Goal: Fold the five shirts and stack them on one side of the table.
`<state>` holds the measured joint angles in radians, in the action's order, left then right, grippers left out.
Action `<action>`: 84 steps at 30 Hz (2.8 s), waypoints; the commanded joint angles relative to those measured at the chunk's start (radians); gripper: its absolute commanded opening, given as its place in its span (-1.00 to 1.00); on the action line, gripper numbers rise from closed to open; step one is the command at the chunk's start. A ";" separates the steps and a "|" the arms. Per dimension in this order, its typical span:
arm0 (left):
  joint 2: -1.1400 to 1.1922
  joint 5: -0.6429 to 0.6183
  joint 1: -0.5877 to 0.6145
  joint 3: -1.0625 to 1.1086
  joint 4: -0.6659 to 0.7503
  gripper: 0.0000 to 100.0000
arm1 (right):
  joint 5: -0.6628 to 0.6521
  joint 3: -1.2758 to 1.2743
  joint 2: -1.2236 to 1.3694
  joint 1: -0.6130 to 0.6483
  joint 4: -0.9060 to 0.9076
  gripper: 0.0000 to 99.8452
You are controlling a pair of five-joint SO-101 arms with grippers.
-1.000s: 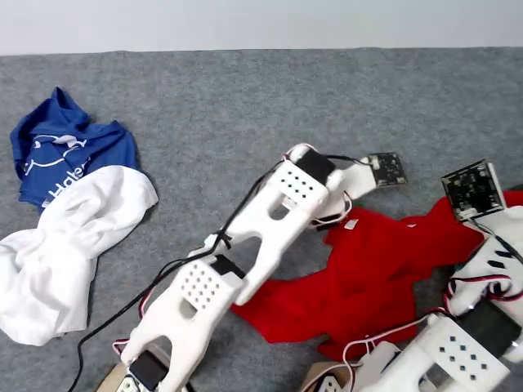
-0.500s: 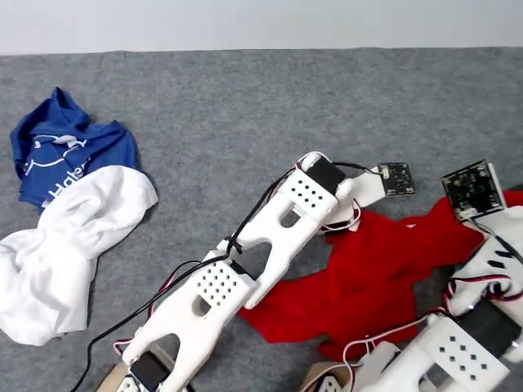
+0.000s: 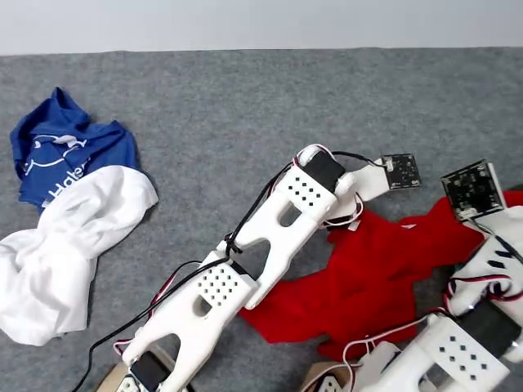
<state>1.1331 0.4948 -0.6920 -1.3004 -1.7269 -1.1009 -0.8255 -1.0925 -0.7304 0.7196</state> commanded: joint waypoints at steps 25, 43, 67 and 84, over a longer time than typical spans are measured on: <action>-0.241 0.006 0.028 0.211 -0.029 -0.60 | -0.008 0.006 -0.024 -0.005 -0.022 -0.98; -0.196 0.000 0.006 0.302 0.124 -0.60 | -0.008 0.005 -0.022 -0.005 -0.022 -0.98; -0.196 0.002 -0.017 0.303 0.180 -1.00 | -0.008 0.005 -0.024 -0.005 -0.021 -0.98; -0.626 -0.044 0.227 -0.007 -0.028 -1.00 | 0.058 0.038 -0.166 0.065 0.163 -0.98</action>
<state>0.6667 0.4641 -0.5048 -1.2697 -1.7285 -1.0579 -0.8255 -1.2167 -0.6966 0.8286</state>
